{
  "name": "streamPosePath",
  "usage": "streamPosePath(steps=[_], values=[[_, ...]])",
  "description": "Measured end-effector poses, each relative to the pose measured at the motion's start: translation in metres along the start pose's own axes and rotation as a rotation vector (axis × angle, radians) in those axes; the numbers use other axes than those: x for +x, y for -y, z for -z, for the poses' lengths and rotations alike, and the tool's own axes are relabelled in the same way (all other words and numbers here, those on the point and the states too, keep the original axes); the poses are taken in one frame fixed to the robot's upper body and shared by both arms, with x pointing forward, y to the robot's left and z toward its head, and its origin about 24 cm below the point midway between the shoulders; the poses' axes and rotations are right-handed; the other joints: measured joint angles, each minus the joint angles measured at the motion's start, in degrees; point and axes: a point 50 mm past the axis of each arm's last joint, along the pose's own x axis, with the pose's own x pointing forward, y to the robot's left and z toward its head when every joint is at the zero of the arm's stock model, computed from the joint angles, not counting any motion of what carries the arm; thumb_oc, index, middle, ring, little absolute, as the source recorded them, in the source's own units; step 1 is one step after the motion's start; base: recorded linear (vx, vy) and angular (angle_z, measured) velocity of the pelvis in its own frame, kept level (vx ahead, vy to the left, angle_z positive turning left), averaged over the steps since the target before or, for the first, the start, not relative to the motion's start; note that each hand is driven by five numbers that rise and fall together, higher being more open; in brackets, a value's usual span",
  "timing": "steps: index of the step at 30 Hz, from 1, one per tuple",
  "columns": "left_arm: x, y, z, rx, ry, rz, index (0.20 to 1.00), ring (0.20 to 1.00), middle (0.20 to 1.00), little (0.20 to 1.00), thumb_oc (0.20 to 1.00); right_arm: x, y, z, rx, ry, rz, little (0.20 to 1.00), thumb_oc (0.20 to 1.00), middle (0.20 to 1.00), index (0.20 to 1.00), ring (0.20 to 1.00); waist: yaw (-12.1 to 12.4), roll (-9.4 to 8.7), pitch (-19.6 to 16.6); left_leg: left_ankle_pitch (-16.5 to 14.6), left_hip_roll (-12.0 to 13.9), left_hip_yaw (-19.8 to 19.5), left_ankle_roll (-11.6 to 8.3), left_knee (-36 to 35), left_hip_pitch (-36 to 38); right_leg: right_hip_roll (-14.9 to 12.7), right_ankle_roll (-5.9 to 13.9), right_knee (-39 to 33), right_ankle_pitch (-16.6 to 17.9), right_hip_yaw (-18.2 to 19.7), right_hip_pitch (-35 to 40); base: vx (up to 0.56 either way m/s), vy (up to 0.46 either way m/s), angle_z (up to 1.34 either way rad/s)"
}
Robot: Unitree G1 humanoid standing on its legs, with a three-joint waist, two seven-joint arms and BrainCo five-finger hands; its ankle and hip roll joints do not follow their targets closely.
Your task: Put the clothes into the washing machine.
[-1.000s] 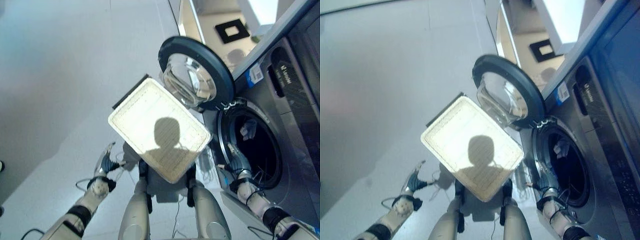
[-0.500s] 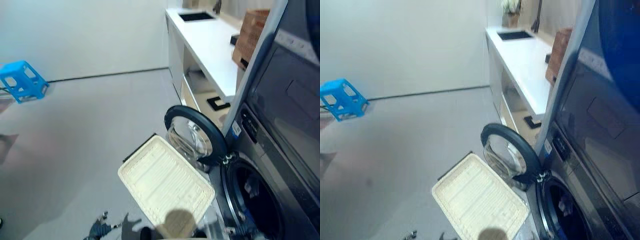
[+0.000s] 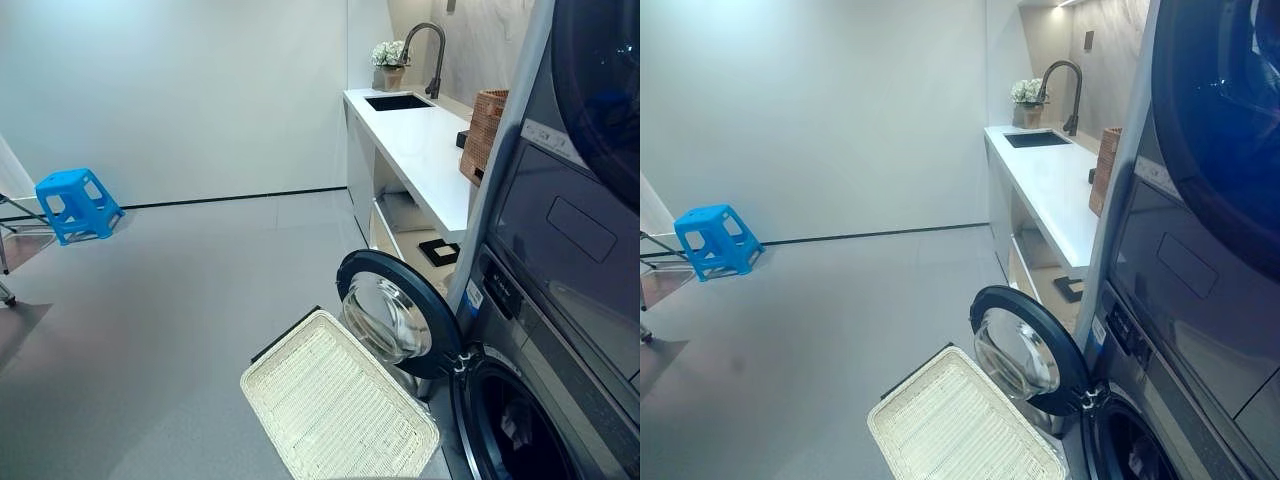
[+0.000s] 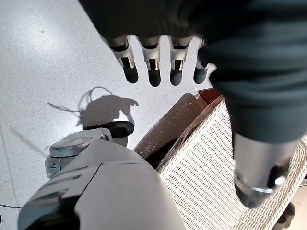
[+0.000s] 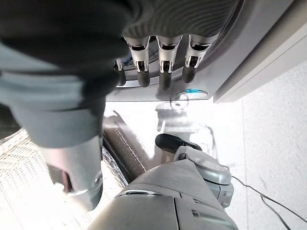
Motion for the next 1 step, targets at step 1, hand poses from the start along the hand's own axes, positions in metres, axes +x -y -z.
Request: streamPosePath(steps=[1], values=[[0.0001,0.0001,0.0003,-0.001,-0.005,0.002,1.000,1.000,1.000,1.000,1.000,0.0000,-0.0002,-0.0001,0.000,0.000,-0.005,1.000,1.000,1.000,1.000,1.000,0.02,0.02,-0.04,-0.04,0.02,0.00,-0.05,0.00,0.01,0.01,-0.08,0.00,-0.05,-0.01,0.01,0.00,0.000,0.00]])
